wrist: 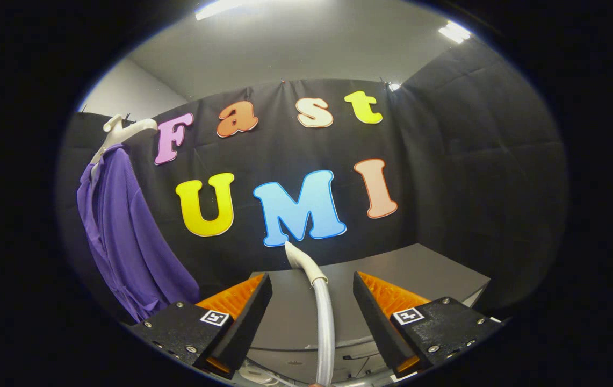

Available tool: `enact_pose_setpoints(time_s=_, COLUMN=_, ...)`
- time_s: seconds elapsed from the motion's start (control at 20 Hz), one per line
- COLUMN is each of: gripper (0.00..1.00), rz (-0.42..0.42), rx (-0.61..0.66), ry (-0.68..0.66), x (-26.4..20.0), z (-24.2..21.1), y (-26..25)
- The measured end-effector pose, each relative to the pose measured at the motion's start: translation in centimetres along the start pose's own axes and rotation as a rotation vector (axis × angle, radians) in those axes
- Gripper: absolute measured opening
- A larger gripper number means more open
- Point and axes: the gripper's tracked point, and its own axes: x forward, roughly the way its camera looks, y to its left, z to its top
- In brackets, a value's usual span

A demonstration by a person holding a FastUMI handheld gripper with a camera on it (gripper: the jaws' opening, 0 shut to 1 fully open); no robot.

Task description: Iron the clothes twice with a garment steamer, once on the left side and once on the right side.

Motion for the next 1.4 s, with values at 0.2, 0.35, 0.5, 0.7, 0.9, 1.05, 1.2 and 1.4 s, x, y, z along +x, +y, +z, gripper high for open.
enact_pose_setpoints(time_s=0.2, gripper=0.95, rz=0.051, rx=0.143, ry=0.097, x=6.6, z=-0.4, y=-1.8)
enact_pose_setpoints(time_s=0.35, gripper=0.95, rz=0.109, rx=0.286, ry=0.195, x=11.0, z=-1.3, y=-2.4)
enact_pose_setpoints(time_s=0.5, gripper=0.95, rz=0.172, rx=0.413, ry=0.296, x=14.6, z=-2.4, y=-2.1)
enact_pose_setpoints(time_s=0.7, gripper=0.95, rz=0.218, rx=0.523, ry=0.422, x=17.7, z=-4.3, y=-2.1)
enact_pose_setpoints(time_s=0.9, gripper=0.95, rz=0.262, rx=0.589, ry=0.55, x=19.7, z=-6.8, y=-1.4)
enact_pose_setpoints(time_s=1.05, gripper=0.95, rz=0.271, rx=0.597, ry=0.613, x=20.4, z=-8.7, y=-0.8)
enact_pose_setpoints(time_s=1.2, gripper=0.93, rz=0.311, rx=0.661, ry=0.678, x=20.7, z=-9.4, y=0.5)
enact_pose_setpoints(time_s=1.4, gripper=0.82, rz=0.353, rx=0.733, ry=0.744, x=20.5, z=-10.0, y=2.1)
